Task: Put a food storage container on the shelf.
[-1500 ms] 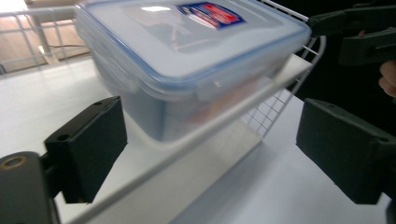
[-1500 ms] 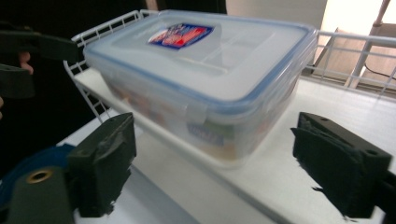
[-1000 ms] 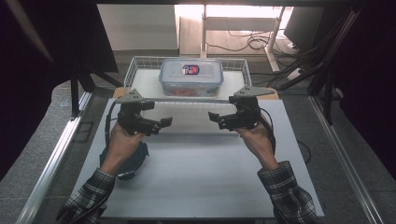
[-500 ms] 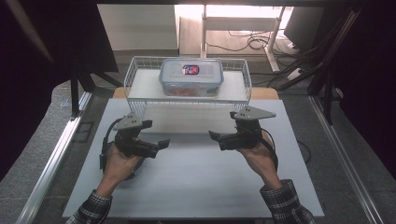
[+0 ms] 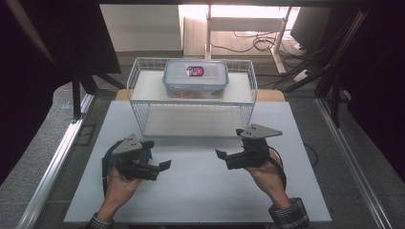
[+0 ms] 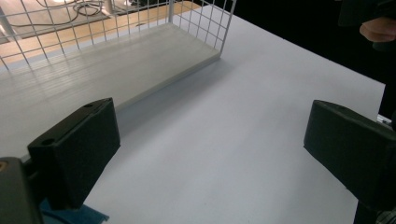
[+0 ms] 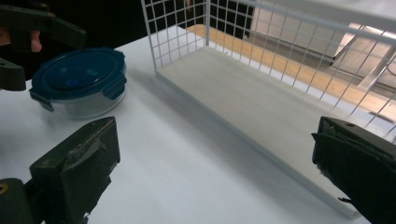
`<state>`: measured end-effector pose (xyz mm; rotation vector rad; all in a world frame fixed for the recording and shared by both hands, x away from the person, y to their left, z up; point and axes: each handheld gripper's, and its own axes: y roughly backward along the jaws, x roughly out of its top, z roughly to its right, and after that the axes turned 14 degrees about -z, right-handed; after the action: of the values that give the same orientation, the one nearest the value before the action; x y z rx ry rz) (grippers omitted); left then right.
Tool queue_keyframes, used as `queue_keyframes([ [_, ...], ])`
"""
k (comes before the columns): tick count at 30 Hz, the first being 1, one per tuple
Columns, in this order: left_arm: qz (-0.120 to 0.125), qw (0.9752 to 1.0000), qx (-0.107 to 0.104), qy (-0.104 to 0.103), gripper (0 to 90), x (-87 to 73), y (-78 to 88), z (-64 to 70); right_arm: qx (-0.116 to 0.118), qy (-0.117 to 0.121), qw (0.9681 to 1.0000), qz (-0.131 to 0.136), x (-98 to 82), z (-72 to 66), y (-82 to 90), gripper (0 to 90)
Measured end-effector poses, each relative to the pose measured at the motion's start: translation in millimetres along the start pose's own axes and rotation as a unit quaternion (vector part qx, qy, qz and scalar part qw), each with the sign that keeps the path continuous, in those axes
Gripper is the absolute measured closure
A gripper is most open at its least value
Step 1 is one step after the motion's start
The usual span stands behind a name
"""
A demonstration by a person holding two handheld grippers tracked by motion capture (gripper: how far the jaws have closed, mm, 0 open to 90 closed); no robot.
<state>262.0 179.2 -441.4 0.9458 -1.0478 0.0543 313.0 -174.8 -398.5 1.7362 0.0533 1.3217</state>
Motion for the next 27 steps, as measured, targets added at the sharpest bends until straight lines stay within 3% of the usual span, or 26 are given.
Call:
queue_keyframes([
  [8,-0.011,0.9994,0.013,-0.030,3.1,-15.1,-7.0,19.0,0.003,-0.003,1.0000,-0.004,-15.9,-7.8,-3.6,1.1],
  [13,-0.010,0.9992,0.020,-0.032,4.4,-26.5,-12.6,25.7,0.003,-0.007,1.0000,0.006,-32.3,-12.2,-1.0,1.0],
  [17,0.001,0.9988,0.031,-0.036,7.1,-36.8,-16.9,31.4,-0.003,-0.011,0.9999,-0.004,-46.0,-16.9,-2.3,0.4],
  [27,-0.038,0.9975,0.027,-0.052,6.8,-51.0,-30.3,41.3,-0.010,-0.013,0.9995,-0.028,-79.2,-26.5,-7.5,0.4],
])
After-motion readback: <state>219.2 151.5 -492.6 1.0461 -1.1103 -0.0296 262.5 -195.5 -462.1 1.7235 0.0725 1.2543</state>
